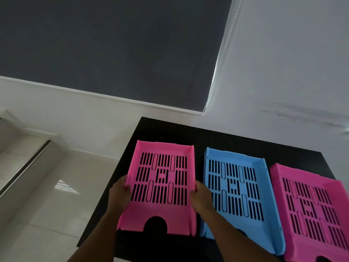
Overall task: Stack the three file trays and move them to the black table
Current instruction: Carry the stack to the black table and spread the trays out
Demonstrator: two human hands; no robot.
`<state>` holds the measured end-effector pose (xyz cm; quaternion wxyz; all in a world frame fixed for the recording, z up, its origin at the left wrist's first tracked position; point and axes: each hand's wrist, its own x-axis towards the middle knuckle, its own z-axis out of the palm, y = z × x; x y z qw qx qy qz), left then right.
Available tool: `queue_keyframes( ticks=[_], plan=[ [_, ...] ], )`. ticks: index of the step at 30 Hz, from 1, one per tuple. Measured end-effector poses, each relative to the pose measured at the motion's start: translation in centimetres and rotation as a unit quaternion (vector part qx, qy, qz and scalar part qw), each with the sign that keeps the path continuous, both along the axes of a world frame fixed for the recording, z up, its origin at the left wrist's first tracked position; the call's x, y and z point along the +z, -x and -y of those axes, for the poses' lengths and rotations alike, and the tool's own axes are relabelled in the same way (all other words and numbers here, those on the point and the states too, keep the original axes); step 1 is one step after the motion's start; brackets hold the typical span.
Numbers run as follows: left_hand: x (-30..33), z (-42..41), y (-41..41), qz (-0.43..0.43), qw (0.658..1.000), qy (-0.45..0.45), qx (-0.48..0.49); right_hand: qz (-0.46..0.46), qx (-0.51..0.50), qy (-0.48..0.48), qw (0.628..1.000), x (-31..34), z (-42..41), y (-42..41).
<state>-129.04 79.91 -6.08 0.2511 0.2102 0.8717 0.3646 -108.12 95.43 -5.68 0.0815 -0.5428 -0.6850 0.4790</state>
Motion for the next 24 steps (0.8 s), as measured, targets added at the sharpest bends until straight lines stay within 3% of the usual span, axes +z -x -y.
queue_keyframes(
  ticks=[10,14,18,24],
  plan=[
    [1.1,-1.0,-0.3,-0.023,0.999,-0.019,0.031,-0.027,-0.008,0.009,1.000,0.8,0.0,-0.2],
    [1.7,-2.6,-2.1,-0.041,0.995,-0.058,0.063,-0.049,-0.058,-0.025,0.997,2.1,-1.1,-1.3],
    [2.4,-5.3,-5.9,-0.026,0.998,-0.064,-0.007,-0.065,-0.142,-0.052,0.986,3.3,-3.1,-4.4],
    [2.2,-9.4,-12.6,0.038,0.991,0.010,-0.126,-0.063,-0.247,-0.066,0.965,2.5,-5.9,-11.3]
  ],
)
